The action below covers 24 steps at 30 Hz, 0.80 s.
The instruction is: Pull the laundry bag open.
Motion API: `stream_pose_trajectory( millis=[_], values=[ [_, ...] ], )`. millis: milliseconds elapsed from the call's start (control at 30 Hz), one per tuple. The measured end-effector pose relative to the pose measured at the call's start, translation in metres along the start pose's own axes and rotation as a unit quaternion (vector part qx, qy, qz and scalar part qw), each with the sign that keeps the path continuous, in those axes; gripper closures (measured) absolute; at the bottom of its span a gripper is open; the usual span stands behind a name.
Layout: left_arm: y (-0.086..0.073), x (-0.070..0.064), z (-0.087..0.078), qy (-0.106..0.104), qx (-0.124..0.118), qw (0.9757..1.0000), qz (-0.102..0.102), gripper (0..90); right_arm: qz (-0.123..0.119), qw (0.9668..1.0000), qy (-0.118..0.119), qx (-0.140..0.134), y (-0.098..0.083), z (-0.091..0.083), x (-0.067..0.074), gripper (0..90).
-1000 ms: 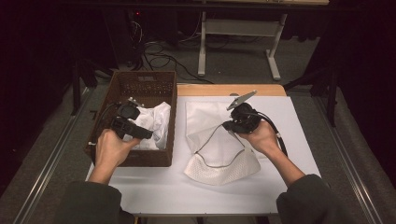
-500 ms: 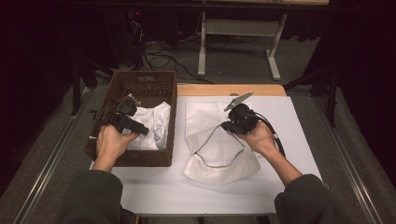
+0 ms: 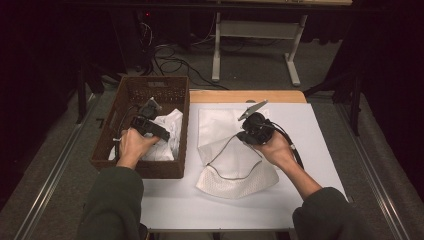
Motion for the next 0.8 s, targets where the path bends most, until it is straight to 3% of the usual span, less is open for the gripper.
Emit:
stream_pose_trajectory(
  millis=[133,233,367,700,767,800],
  values=[
    [0.003,0.002,0.01,0.012,0.014,0.9998,-0.005,3.9,-0.003,1.0,-0.002,0.002,0.0,0.001,0.0,89.6],
    [0.004,0.008,0.022,0.003,0.038,0.9988,-0.03,0.0,-0.002,1.0,-0.005,-0.001,-0.001,-0.002,-0.001,89.5],
    [0.005,0.014,0.028,0.0,0.058,0.9972,-0.048,0.0,0.006,0.9999,-0.006,-0.009,-0.004,-0.006,-0.004,89.5],
    [0.003,0.021,0.044,-0.008,0.082,0.9952,-0.053,0.0,0.015,0.9998,-0.01,-0.006,-0.011,-0.01,-0.008,89.5],
    [0.0,0.022,0.05,-0.022,0.096,0.9929,-0.066,0.0,0.012,0.9999,-0.011,-0.003,-0.012,-0.01,-0.007,89.5],
    [0.0,0.022,0.05,-0.022,0.096,0.9929,-0.066,0.0,0.012,0.9999,-0.011,-0.003,-0.012,-0.01,-0.007,89.5]
  ],
)
Point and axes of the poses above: each handheld gripper's, and its own axes: z roughly forward along the jaws, y roughly out of its top, x roughly to its left, the point moved 4 cm from there along z, roughly forward along the jaws, and after that the axes turned 10 degrees about x, right-handed, at the moved point
